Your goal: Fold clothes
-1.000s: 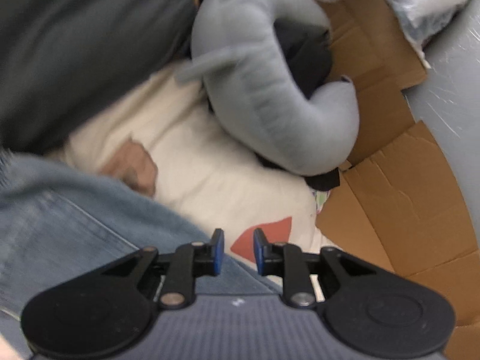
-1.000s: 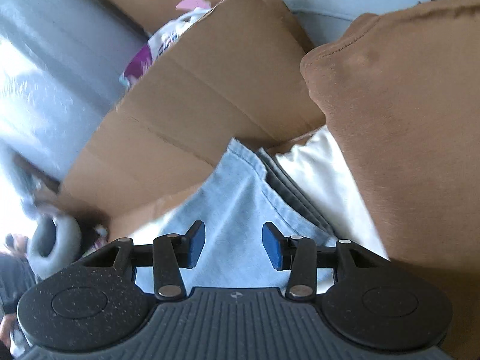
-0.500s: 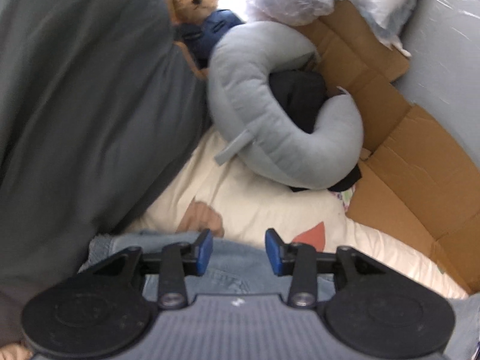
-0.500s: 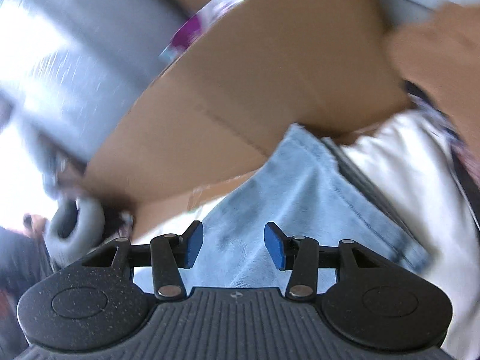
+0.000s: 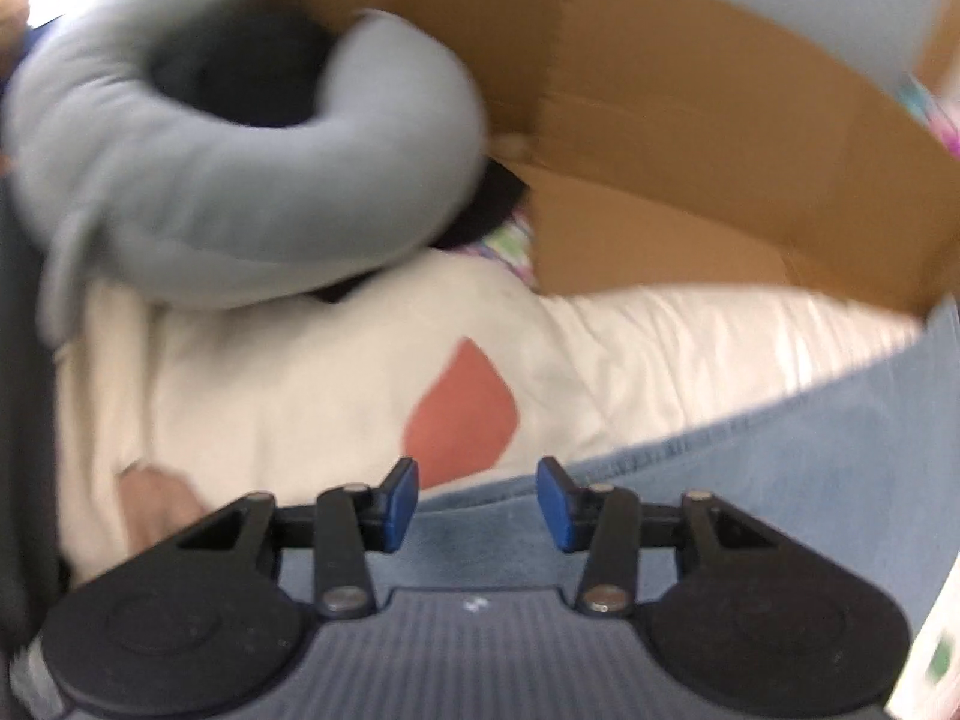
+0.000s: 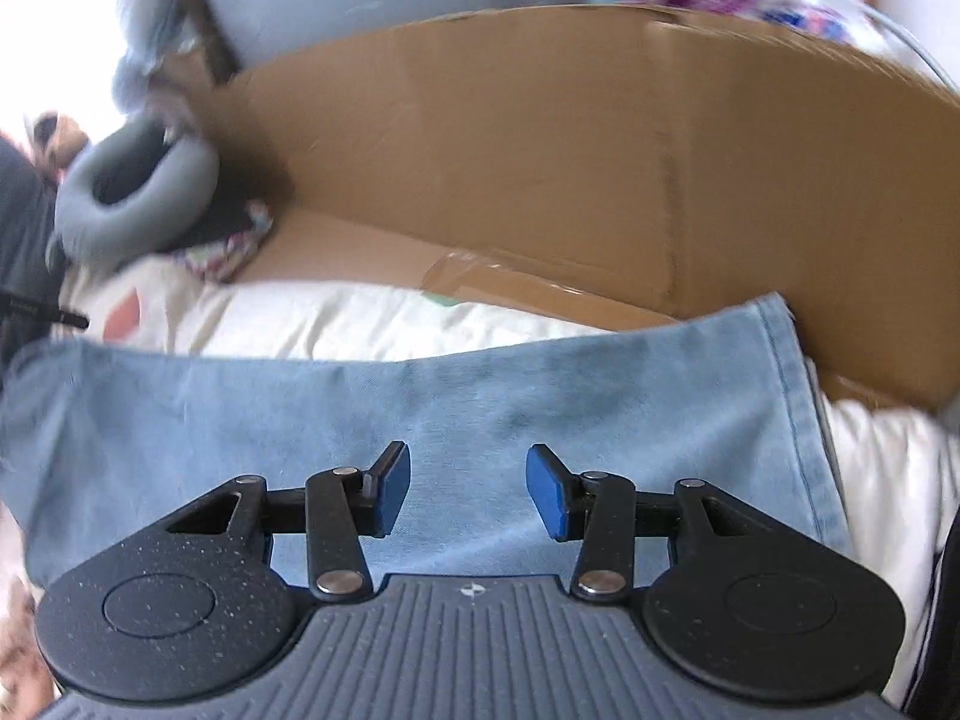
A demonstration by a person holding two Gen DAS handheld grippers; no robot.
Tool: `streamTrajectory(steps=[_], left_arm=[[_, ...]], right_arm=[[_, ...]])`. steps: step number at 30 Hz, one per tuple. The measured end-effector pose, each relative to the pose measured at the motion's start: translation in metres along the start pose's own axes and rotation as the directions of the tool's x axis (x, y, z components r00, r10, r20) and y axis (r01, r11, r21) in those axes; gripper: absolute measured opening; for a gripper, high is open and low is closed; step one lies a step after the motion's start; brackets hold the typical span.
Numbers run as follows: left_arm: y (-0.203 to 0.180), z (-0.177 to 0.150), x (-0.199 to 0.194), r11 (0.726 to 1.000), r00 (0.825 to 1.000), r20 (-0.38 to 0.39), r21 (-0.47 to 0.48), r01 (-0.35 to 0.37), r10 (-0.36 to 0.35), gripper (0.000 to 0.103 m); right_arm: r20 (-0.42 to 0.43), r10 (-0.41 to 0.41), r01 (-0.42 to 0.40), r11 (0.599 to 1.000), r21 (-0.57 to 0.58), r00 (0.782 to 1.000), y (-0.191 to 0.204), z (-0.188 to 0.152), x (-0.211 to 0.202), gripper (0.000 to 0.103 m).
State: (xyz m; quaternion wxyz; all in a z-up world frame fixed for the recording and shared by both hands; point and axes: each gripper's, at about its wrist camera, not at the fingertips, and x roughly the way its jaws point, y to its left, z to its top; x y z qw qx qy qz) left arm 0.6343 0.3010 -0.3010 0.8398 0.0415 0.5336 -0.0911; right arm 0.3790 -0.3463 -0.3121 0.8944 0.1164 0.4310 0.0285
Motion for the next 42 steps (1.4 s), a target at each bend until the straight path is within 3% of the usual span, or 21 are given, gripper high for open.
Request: streamTrajectory(steps=[5,11,17,25,30,34,40,42], left_arm=[[-0.012,-0.001,0.017,0.978,0.997,-0.026,0.19,0.082,-0.079,0.046],[-0.02,-0.003,0.031,0.914,0.985,-0.068,0.368,0.172,-0.158,0.046],[-0.021,-0.008,0.04,0.85,0.964,-0.118,0.456,0.264,-0.236,0.046],[-0.026,-0.008,0.044,0.781,0.95,-0.149,0.543,0.31,-0.274,0.031],[-0.028,-0.009,0.048,0.738,0.941,-0.197,0.585,0.338,-0.274,0.019],[-0.029,-0.005,0.053,0.731,0.935,-0.223,0.584,0.354,-0.275,0.018],[-0.032,-0.003,0.067,0.738,0.927,-0.257,0.562,0.374,-0.274,0.018],[-0.034,-0.003,0.069,0.738,0.927,-0.259,0.562,0.374,-0.273,0.019]], right_arm=[[-0.07,-0.028,0.02,0.993,-0.113,0.997,0.041,0.023,0.013,0.05],[-0.118,-0.01,-0.021,0.967,-0.255,0.993,0.095,0.043,0.045,0.05],[-0.196,0.036,-0.1,0.938,-0.331,0.98,0.143,0.054,0.095,0.05],[-0.205,0.051,-0.15,0.849,-0.506,0.977,0.201,0.065,0.132,0.05],[-0.255,0.082,-0.227,0.756,-0.614,0.963,0.227,0.072,0.153,0.05],[-0.295,0.093,-0.274,0.696,-0.664,0.951,0.245,0.078,0.173,0.049],[-0.411,0.057,-0.364,0.585,-0.724,0.91,0.265,0.072,0.199,0.043],[-0.422,0.038,-0.365,0.577,-0.731,0.906,0.269,0.071,0.204,0.041]])
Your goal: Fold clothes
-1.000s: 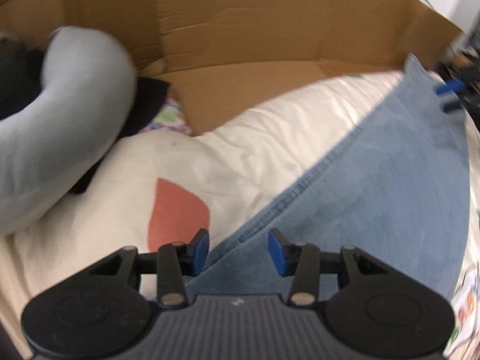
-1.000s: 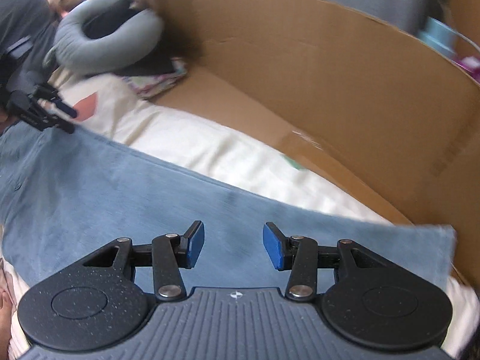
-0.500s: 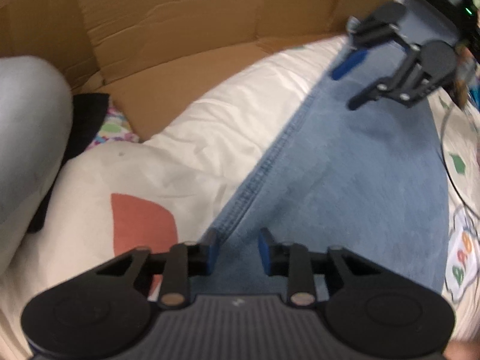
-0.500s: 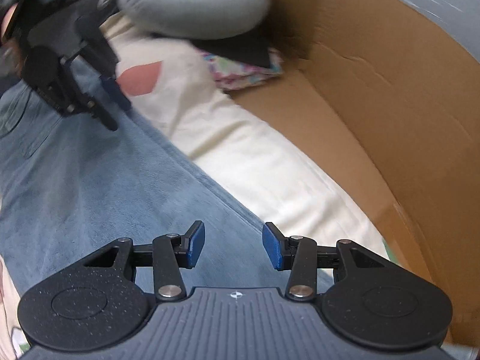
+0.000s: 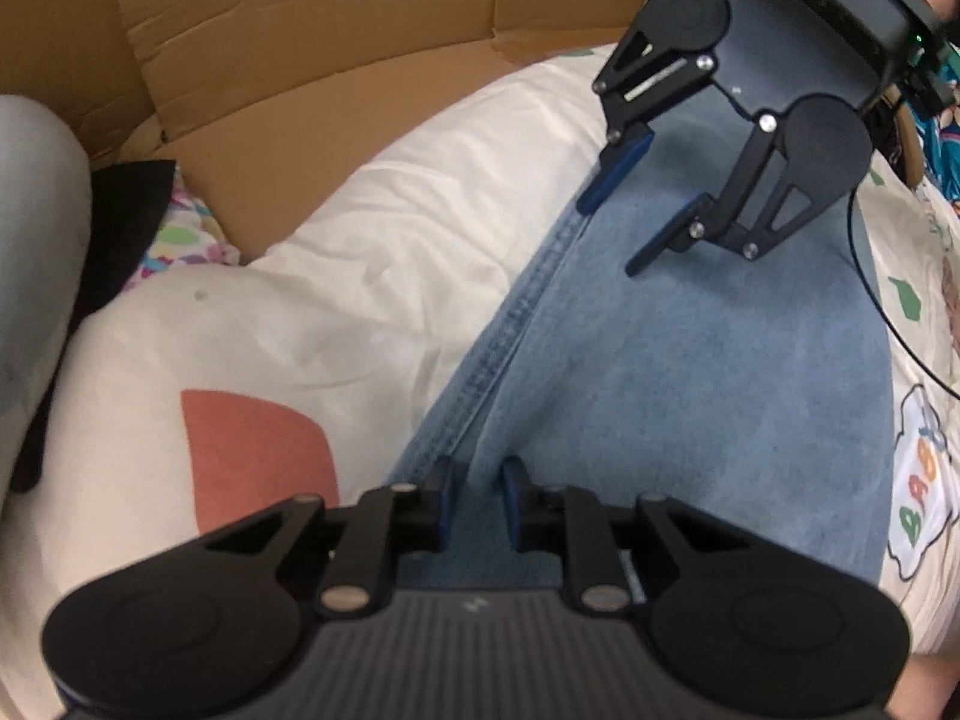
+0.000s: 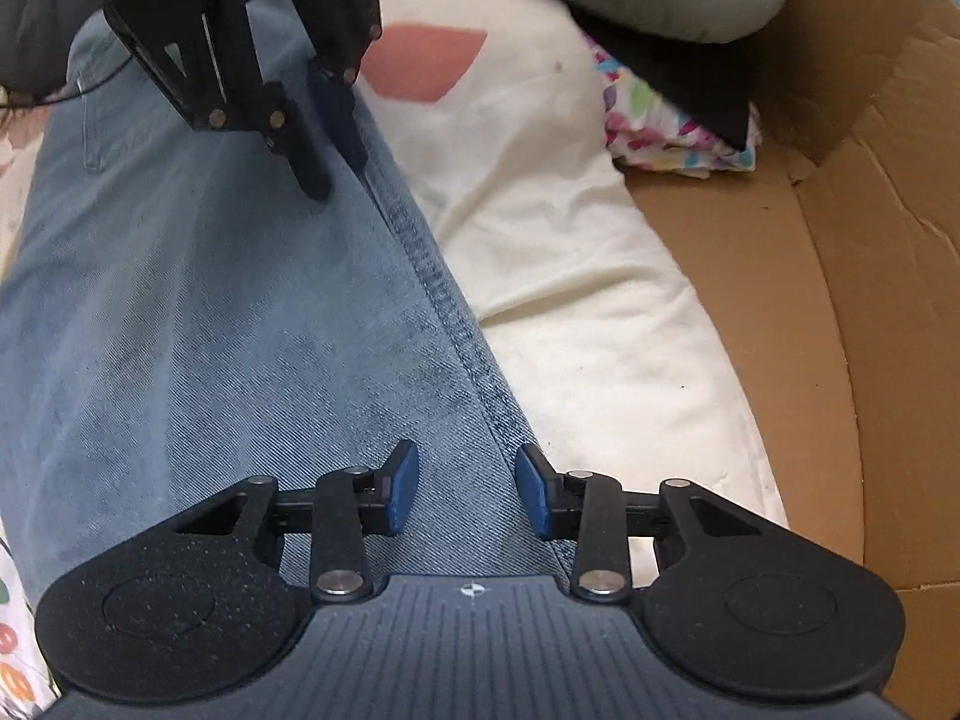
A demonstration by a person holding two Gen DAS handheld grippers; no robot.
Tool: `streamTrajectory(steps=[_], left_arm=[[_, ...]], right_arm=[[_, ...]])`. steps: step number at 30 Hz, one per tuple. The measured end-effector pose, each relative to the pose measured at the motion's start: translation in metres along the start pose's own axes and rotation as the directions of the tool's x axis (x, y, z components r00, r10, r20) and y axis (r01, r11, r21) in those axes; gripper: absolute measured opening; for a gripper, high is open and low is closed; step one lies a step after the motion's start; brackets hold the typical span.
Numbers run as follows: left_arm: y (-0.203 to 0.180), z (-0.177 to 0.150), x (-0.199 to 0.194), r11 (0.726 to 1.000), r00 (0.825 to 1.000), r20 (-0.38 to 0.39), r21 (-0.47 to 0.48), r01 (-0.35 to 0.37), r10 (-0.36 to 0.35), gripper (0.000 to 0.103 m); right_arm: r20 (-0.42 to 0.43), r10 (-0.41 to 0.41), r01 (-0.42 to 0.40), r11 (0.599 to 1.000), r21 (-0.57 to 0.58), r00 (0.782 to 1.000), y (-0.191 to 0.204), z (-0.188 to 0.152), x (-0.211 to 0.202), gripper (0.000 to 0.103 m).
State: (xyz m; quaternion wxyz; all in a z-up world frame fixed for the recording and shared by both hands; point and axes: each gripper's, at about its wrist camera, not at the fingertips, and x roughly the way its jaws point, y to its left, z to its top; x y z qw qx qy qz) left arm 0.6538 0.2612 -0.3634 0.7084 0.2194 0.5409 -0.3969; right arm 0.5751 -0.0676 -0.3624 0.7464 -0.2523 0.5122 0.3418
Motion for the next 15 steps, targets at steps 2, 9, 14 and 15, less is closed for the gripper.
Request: streamTrajectory(steps=[2,9,14,15], left_arm=[[-0.001,0.0,0.001,1.0,1.0,0.005,0.002,-0.005,0.005,0.019],[-0.01,-0.005,-0.008,0.998,0.995,0.08,0.029,-0.06,0.057,0.004],[-0.016,-0.004,-0.023,0.992,0.98,0.165,0.034,-0.118,0.111,0.003],[-0.015,-0.003,-0.024,0.993,0.979,0.17,0.025,-0.119,0.113,0.003]], right_arm=[[-0.007,-0.002,0.002,1.0,0.001,1.0,0.001,0.001,0.001,0.032],[0.009,-0.048,0.048,0.999,0.002,0.999,0.007,0.001,-0.016,0.001],[0.038,-0.098,0.098,0.995,0.007,0.994,0.014,0.002,-0.031,0.0],[0.042,-0.112,0.112,0.994,0.015,0.993,0.013,0.003,-0.034,0.0]])
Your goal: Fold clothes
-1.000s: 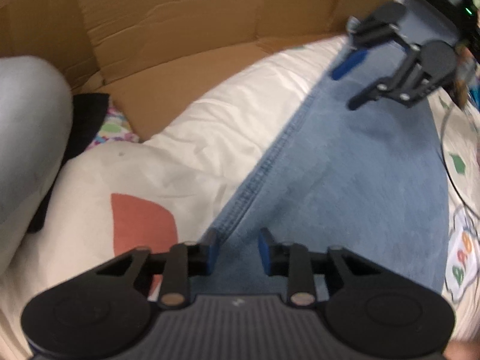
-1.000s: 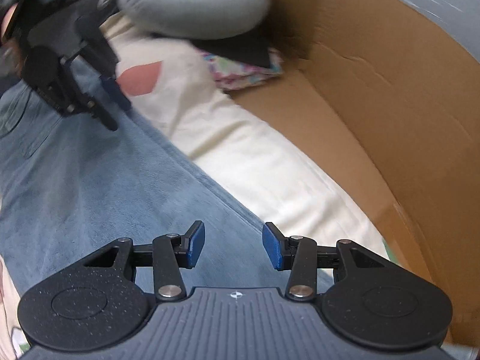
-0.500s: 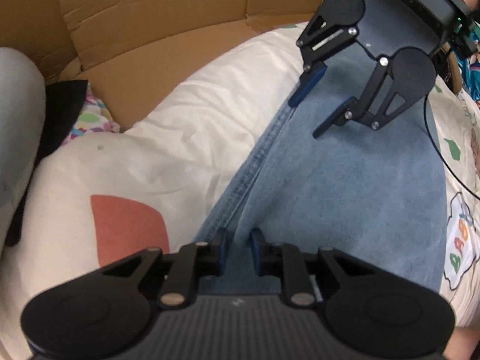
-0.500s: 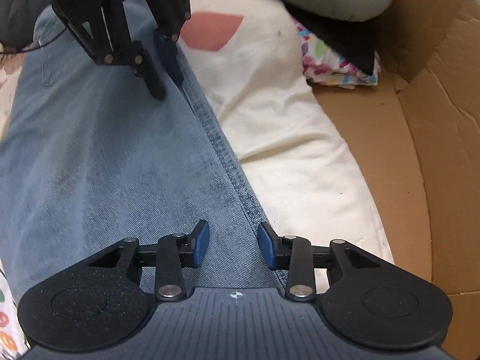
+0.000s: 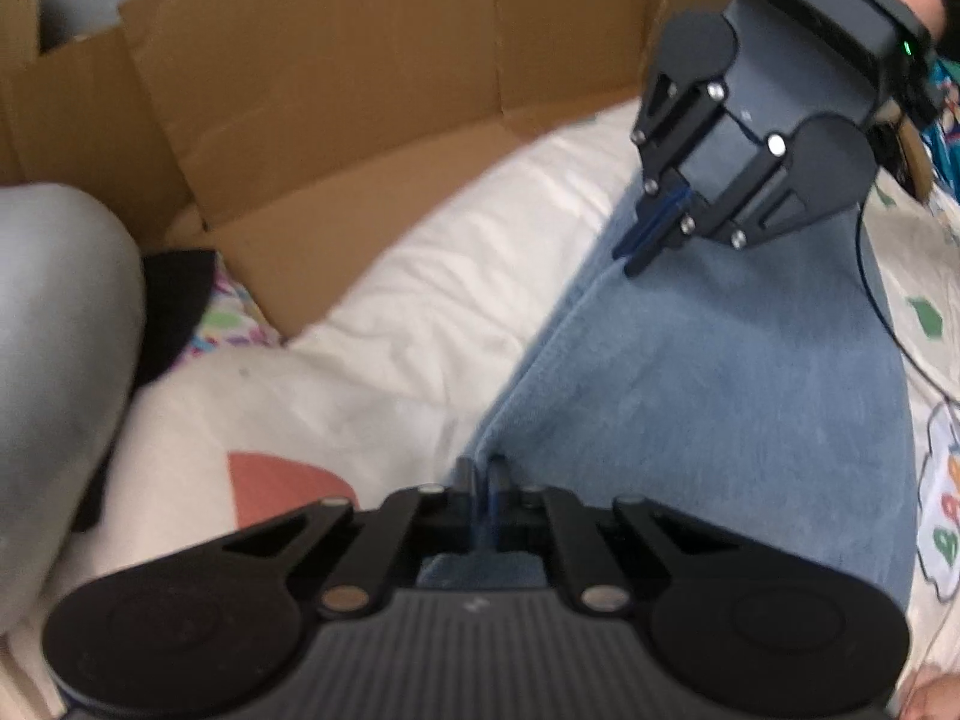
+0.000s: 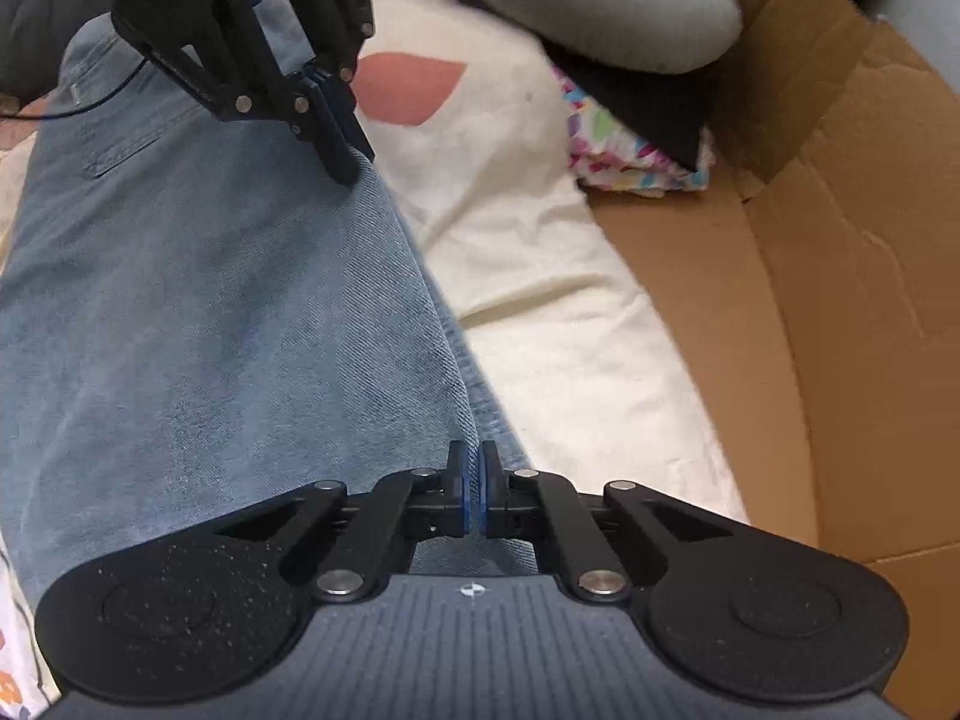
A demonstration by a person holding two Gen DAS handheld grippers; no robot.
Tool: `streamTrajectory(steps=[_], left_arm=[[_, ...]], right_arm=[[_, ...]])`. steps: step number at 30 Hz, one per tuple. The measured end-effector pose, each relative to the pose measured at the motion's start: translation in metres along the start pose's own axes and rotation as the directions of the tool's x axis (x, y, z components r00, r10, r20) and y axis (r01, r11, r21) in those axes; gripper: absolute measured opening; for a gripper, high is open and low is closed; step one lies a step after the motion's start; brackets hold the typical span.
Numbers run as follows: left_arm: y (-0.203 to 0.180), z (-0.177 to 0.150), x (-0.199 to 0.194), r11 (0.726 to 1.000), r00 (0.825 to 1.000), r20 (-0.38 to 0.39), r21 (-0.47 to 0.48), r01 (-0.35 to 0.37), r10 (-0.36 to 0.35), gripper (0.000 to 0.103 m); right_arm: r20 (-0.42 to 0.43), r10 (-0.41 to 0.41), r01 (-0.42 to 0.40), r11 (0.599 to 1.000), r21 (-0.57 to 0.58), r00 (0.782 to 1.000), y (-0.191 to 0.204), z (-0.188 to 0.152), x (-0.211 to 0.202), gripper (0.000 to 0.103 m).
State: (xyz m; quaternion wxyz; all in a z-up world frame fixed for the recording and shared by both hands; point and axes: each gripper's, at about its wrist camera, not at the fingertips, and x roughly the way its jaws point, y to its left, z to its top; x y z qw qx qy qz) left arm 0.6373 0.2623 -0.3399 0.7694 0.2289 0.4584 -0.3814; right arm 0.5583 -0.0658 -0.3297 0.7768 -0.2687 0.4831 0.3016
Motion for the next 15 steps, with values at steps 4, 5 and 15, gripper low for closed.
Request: streamTrajectory(steps=[4,5,15], left_arm=[[0.005,0.001,0.009,1.0,1.0,-0.018,-0.009,0.008,-0.008,0.003],[0.005,0.0,0.013,1.0,1.0,-0.029,-0.011,0.005,-0.006,0.003],[0.011,0.011,0.02,0.997,0.999,-0.018,-0.074,-0.03,0.029,0.024]], right_arm=[[-0.004,-0.031,0.031,0.999,0.02,1.0,-0.005,0.005,0.0,0.0],[-0.012,-0.04,0.04,0.999,0.019,0.999,-0.005,0.006,0.004,0.0],[-0.004,-0.101,0.1,0.983,0.153,0.995,-0.023,0.009,0.008,0.003]])
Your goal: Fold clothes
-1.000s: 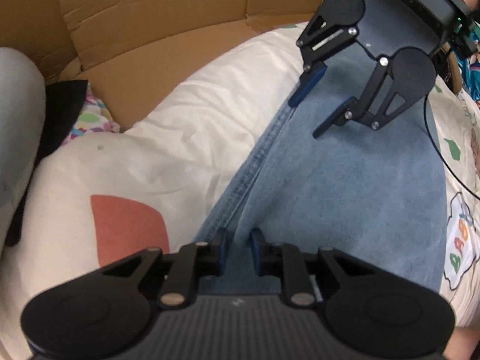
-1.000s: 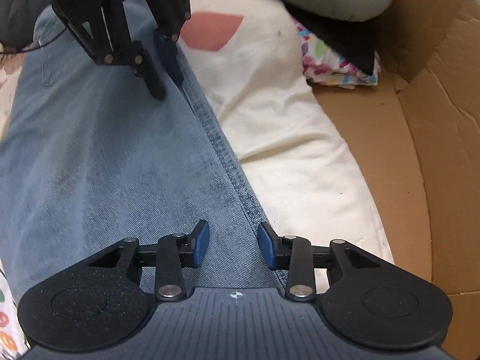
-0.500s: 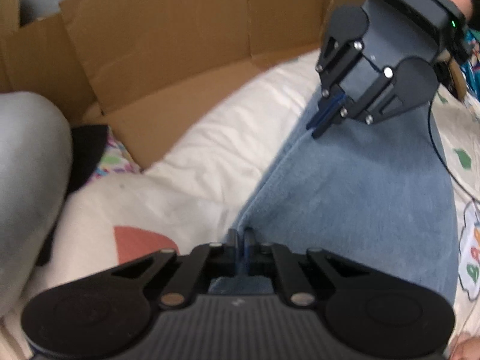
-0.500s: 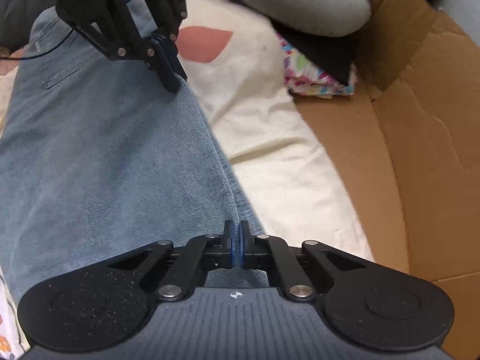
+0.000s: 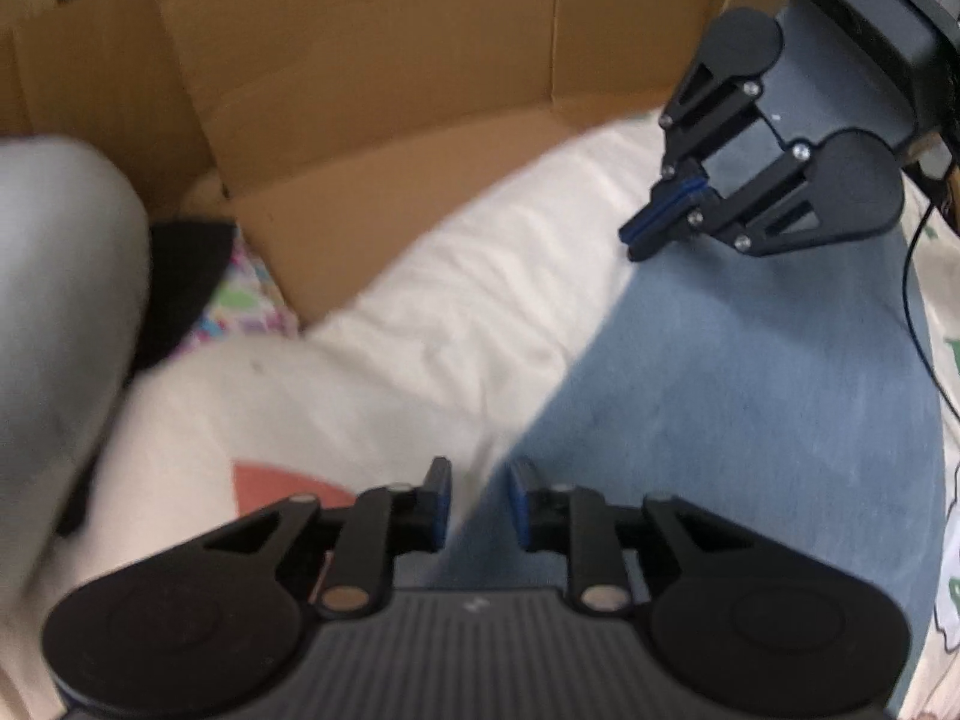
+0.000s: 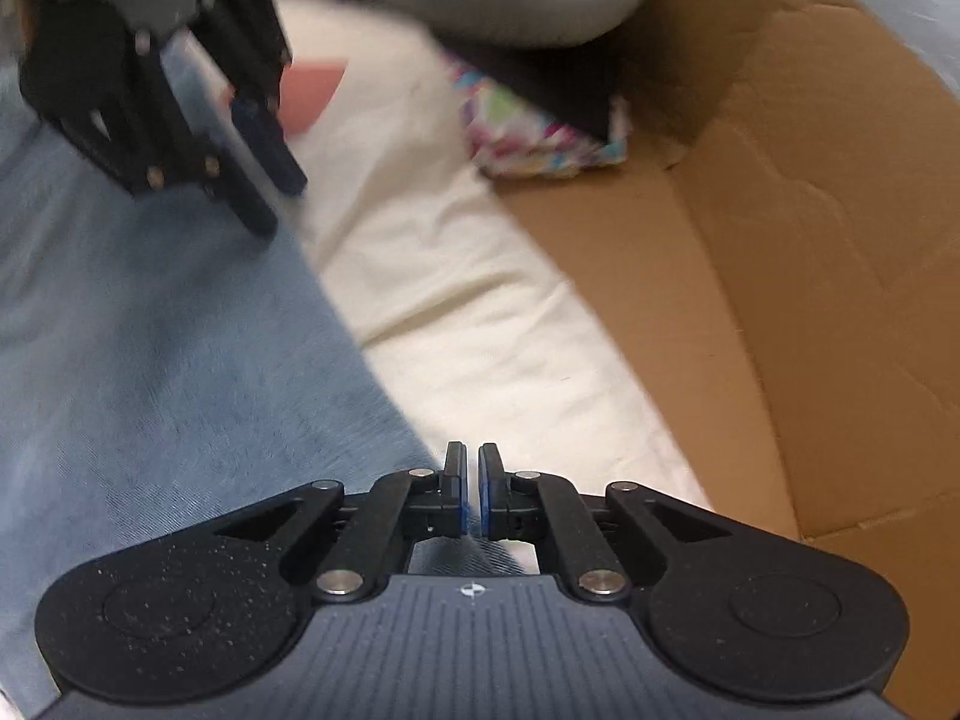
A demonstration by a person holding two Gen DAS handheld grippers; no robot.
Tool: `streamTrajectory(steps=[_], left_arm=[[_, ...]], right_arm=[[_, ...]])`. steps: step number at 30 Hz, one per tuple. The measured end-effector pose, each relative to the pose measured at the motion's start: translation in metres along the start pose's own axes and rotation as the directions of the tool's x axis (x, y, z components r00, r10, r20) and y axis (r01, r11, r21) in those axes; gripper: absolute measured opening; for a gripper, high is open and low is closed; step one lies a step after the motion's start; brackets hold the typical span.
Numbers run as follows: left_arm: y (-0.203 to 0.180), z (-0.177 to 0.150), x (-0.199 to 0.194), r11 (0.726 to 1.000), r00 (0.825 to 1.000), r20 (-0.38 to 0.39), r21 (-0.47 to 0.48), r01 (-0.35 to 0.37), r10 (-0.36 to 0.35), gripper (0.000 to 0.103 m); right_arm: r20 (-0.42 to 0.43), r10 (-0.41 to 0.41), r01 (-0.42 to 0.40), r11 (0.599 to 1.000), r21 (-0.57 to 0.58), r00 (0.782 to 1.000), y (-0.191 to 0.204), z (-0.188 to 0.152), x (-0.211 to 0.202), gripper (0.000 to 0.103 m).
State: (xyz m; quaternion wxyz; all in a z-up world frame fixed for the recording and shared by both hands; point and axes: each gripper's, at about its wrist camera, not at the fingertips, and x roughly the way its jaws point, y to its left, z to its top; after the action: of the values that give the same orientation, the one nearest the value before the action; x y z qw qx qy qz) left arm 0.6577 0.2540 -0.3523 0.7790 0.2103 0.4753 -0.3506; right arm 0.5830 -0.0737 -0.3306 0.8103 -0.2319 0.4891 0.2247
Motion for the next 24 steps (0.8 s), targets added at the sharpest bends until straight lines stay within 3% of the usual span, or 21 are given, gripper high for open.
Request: streamTrajectory(steps=[2,10,11,12,14,19,24], left_arm=[[-0.002,0.007,-0.002,1.0,1.0,0.021,-0.005,0.003,-0.003,0.026],[-0.032,0.043,0.007,0.999,0.996,0.076,0.016,0.043,-0.044,0.033],[-0.036,0.048,0.009,0.998,0.995,0.083,0.019,0.052,-0.053,0.034],[-0.041,0.053,0.011,0.998,0.994,0.089,0.022,0.06,-0.062,0.035],[-0.049,0.062,0.016,0.996,0.992,0.093,0.031,0.08,-0.082,0.036],[-0.065,0.082,0.036,0.994,0.99,0.089,0.034,0.108,-0.111,0.036],[-0.082,0.099,0.05,0.987,0.983,0.088,0.045,0.156,-0.159,0.036]], right_arm=[[0.025,0.001,-0.002,0.999,0.038,1.0,-0.014,-0.007,-0.015,0.003],[-0.074,-0.078,0.087,0.989,0.122,0.994,-0.066,-0.071,-0.056,0.004],[-0.084,-0.086,0.096,0.988,0.117,0.993,-0.069,-0.079,-0.06,0.01],[-0.094,-0.092,0.103,0.988,0.114,0.991,-0.072,-0.087,-0.063,0.028],[-0.102,-0.077,0.089,0.99,0.114,0.992,-0.077,-0.1,-0.067,0.044],[-0.165,-0.072,0.082,0.995,0.055,0.984,-0.081,-0.12,-0.062,0.044],[-0.161,-0.099,0.107,0.993,0.039,0.982,-0.082,-0.132,-0.058,0.044]])
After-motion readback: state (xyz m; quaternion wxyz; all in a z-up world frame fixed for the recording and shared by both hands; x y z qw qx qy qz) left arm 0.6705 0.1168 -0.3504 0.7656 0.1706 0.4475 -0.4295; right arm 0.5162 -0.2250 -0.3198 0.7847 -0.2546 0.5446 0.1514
